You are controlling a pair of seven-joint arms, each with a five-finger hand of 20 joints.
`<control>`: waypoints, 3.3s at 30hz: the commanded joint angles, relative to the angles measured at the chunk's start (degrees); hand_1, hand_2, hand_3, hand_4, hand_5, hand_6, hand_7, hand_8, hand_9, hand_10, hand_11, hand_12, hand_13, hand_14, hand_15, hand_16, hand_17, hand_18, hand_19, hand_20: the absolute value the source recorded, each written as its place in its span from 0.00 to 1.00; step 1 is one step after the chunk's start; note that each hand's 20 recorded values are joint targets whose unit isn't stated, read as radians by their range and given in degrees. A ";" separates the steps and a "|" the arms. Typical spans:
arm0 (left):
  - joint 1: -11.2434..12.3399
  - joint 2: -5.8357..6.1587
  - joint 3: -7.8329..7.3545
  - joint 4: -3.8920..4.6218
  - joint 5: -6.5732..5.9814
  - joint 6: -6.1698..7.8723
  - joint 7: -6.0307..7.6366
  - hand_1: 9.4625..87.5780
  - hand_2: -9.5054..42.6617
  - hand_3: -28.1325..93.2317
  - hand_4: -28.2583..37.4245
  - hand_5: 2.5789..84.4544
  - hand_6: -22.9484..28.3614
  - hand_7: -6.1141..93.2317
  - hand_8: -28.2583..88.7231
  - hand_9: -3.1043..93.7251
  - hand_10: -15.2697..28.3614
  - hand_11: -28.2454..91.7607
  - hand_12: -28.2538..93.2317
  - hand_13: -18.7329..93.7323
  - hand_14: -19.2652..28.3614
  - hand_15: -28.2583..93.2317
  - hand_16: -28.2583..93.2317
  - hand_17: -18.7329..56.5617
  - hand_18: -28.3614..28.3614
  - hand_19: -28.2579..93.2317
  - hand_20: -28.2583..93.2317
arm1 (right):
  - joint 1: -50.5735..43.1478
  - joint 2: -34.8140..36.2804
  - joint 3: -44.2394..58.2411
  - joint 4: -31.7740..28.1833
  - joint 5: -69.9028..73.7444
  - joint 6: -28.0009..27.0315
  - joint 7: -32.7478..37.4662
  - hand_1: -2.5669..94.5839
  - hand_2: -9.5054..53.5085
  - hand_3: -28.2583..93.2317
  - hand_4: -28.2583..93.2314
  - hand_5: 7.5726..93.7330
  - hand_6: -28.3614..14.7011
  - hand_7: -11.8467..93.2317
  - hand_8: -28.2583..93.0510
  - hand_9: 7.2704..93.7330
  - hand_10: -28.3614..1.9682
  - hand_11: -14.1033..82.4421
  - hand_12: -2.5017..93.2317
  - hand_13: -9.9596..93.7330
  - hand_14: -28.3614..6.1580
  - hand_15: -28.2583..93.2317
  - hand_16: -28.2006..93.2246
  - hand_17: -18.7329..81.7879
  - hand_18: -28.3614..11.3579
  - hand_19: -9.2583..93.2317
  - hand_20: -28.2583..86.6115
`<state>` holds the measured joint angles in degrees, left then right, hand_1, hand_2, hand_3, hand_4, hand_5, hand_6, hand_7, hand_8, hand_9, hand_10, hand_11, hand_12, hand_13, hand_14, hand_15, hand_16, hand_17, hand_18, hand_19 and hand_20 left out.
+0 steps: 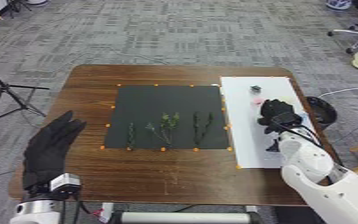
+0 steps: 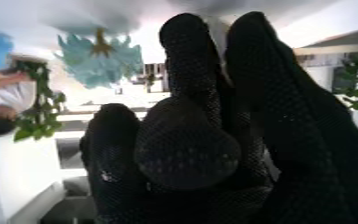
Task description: Arrange flowers
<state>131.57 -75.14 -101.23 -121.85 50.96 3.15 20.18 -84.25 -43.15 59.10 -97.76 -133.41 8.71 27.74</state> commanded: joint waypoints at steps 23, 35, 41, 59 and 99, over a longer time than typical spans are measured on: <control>-1.98 3.26 -5.30 5.62 -2.12 13.75 0.89 0.13 0.74 0.74 0.00 0.66 0.46 0.22 0.17 0.62 0.69 0.42 0.35 0.53 0.75 0.40 0.24 0.38 0.68 0.29 0.40 | 42.86 -19.11 -29.79 3.97 12.46 -12.41 -19.91 0.64 0.00 0.71 0.14 0.80 0.60 0.32 0.39 0.93 0.58 0.30 0.43 1.00 0.80 0.71 0.52 0.83 0.38 1.00 0.75; -3.94 3.88 -4.49 6.45 -2.28 15.19 0.35 0.14 0.76 0.77 0.00 0.67 0.47 0.22 0.17 0.63 0.69 0.43 0.35 0.55 0.75 0.42 0.24 0.38 0.68 0.30 0.40 | 38.99 -31.71 -31.84 9.87 5.84 -17.82 -27.87 0.64 0.00 0.71 0.13 0.80 0.60 0.33 0.37 0.93 0.60 0.29 0.43 0.99 0.80 0.72 0.52 0.83 0.38 1.00 0.75; -4.68 3.98 -3.38 6.83 -2.19 14.25 -0.09 0.14 0.73 0.78 0.00 0.67 0.47 0.22 0.17 0.63 0.69 0.43 0.35 0.55 0.76 0.42 0.23 0.38 0.68 0.31 0.40 | 35.99 -32.92 -32.46 9.17 4.87 -18.67 -29.12 0.63 0.00 0.71 0.13 0.80 0.60 0.34 0.36 0.93 0.61 0.29 0.43 0.99 0.80 0.72 0.52 0.82 0.37 1.00 0.76; -5.85 3.28 -2.94 7.41 -2.46 12.43 0.34 0.15 0.64 0.79 0.00 0.65 0.48 0.22 0.17 0.61 0.69 0.44 0.35 0.54 0.77 0.43 0.23 0.37 0.70 0.32 0.39 | 30.58 -37.00 -31.66 14.68 -5.85 -15.03 -27.90 0.64 0.00 0.70 0.12 0.83 0.64 0.31 0.31 0.95 0.61 0.23 0.31 1.00 0.79 0.72 0.51 0.83 0.36 1.00 0.76; -7.35 3.44 -2.58 8.01 -2.70 10.24 0.52 0.13 0.41 0.80 0.00 0.61 0.49 0.22 0.18 0.59 0.69 0.44 0.35 0.54 0.77 0.43 0.23 0.36 0.70 0.32 0.39 | 26.89 -42.45 -26.09 20.66 -13.78 -17.17 -24.88 0.58 0.01 0.70 0.15 0.78 0.66 0.25 0.29 0.84 0.56 0.27 0.17 1.00 0.79 0.71 0.50 0.83 0.35 1.00 0.74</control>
<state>124.00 -71.49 -103.91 -113.83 48.70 13.89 20.51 -57.52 -85.73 33.55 -75.69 -148.05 -7.35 2.28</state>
